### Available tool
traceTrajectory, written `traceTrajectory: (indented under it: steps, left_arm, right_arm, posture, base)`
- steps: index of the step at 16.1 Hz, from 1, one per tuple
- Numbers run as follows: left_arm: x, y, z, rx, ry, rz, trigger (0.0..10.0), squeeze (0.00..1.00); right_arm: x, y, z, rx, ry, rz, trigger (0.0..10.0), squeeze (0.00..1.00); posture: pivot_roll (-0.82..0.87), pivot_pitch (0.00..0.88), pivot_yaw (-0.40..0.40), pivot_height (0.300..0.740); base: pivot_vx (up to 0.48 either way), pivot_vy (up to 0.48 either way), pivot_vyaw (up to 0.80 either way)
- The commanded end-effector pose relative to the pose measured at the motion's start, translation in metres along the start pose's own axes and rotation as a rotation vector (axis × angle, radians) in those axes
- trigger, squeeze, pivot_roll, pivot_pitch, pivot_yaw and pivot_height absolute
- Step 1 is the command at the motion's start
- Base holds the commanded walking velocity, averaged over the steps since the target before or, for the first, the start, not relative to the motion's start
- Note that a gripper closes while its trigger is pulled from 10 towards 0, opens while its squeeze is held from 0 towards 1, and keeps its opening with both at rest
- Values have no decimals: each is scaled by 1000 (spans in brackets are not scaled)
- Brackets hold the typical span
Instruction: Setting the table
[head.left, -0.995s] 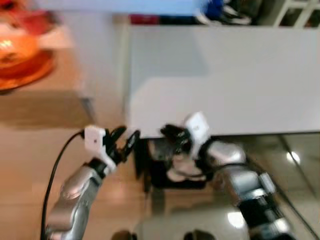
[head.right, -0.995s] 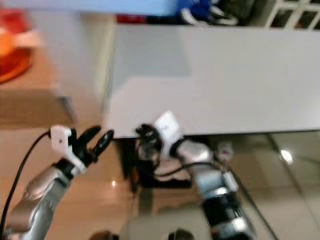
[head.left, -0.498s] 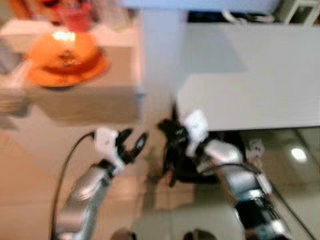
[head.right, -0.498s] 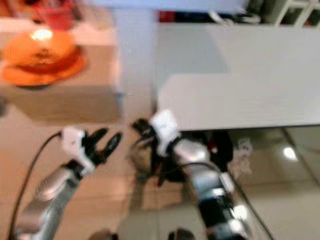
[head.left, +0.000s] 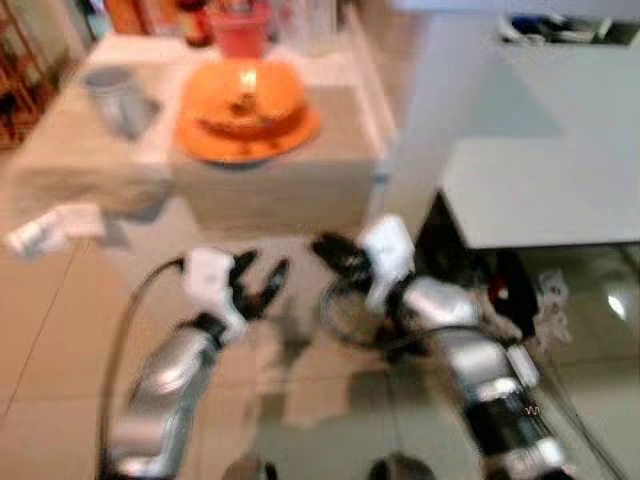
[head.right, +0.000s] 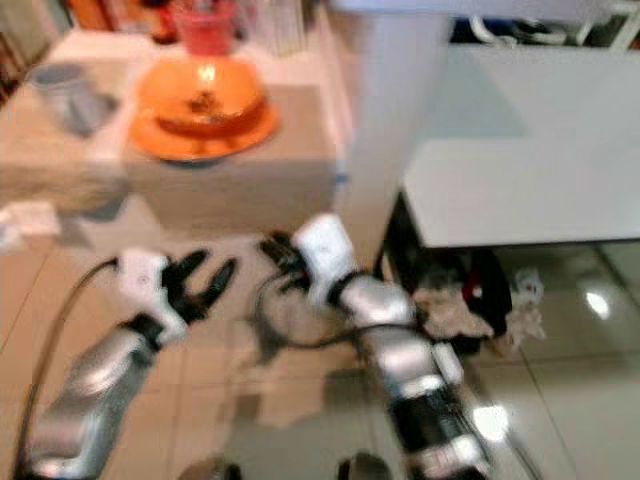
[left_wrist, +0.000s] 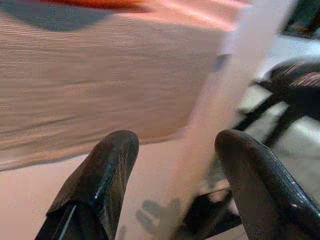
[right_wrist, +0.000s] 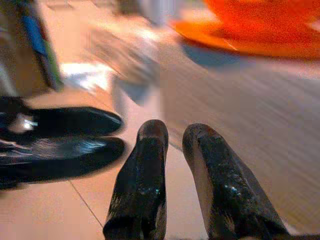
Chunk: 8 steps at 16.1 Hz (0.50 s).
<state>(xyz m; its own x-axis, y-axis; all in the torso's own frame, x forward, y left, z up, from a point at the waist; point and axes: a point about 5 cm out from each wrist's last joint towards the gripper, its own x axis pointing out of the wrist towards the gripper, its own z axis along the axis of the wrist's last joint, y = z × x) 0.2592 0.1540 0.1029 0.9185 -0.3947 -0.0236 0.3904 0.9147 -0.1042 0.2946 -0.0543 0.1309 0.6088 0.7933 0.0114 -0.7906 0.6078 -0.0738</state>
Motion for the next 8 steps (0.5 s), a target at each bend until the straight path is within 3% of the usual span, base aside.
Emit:
traceTrajectory:
  steps: [1,6,8]
  left_arm:
    - [2,-3,0,4,-8,19,10000,0]
    - [-3,18,1,30,-1,169,10000,0]
    - [-7,24,7,11,-54,213,10000,0]
  right_arm:
    - [-5,-6,4,4,-11,-3,10000,0]
    - [-4,-12,14,40,-55,-26,10000,0]
    - [-3,-13,19,54,-78,-32,10000,0]
  posture:
    - [-82,90,0,740]
    - [-77,91,-4,740]
    - [-76,88,-7,740]
  base:
    - [0,461,0]
    - [0,462,0]
    - [0,0,0]
